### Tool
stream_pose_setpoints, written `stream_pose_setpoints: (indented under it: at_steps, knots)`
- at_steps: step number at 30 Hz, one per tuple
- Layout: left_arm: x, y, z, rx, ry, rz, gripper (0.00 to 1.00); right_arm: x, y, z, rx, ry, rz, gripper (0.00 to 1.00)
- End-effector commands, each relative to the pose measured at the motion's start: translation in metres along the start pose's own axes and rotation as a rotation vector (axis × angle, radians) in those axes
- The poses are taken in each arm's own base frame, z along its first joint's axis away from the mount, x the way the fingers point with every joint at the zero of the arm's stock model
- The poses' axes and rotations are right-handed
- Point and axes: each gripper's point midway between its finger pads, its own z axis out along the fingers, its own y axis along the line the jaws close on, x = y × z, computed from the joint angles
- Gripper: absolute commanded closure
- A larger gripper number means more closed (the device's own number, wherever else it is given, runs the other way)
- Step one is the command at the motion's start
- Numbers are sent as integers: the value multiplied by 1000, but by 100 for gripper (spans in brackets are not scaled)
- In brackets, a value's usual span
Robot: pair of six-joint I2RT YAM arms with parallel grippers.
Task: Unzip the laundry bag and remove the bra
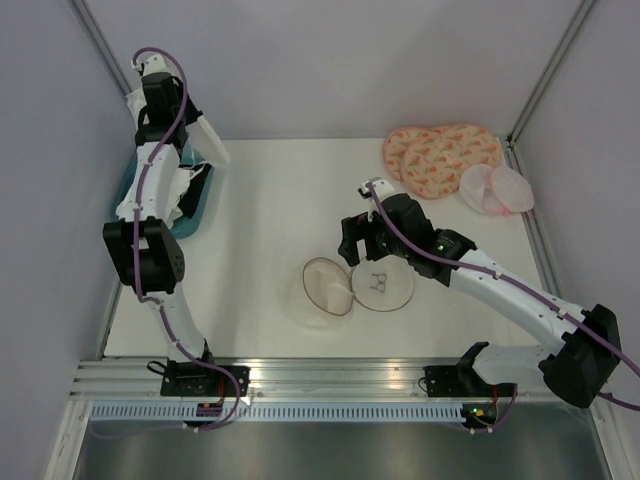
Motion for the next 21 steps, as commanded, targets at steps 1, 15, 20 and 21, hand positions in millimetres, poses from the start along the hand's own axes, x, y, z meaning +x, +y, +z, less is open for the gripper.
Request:
stream_pose_setpoints:
  at_steps: [1,15,20,21]
  knots:
    - [17,34,25,-114,0,-16,98,-7,-1,-9,-12,-34,-15,2]
    - [80,174,50,-429,48,-272,98,-6,-19,6,21,22,-10,2]
    - [123,181,50,-429,138,-288,98,-13,-15,9,5,15,-5,2]
    - [129,178,51,-410,154,-294,98,-14,-15,9,4,12,-5,2]
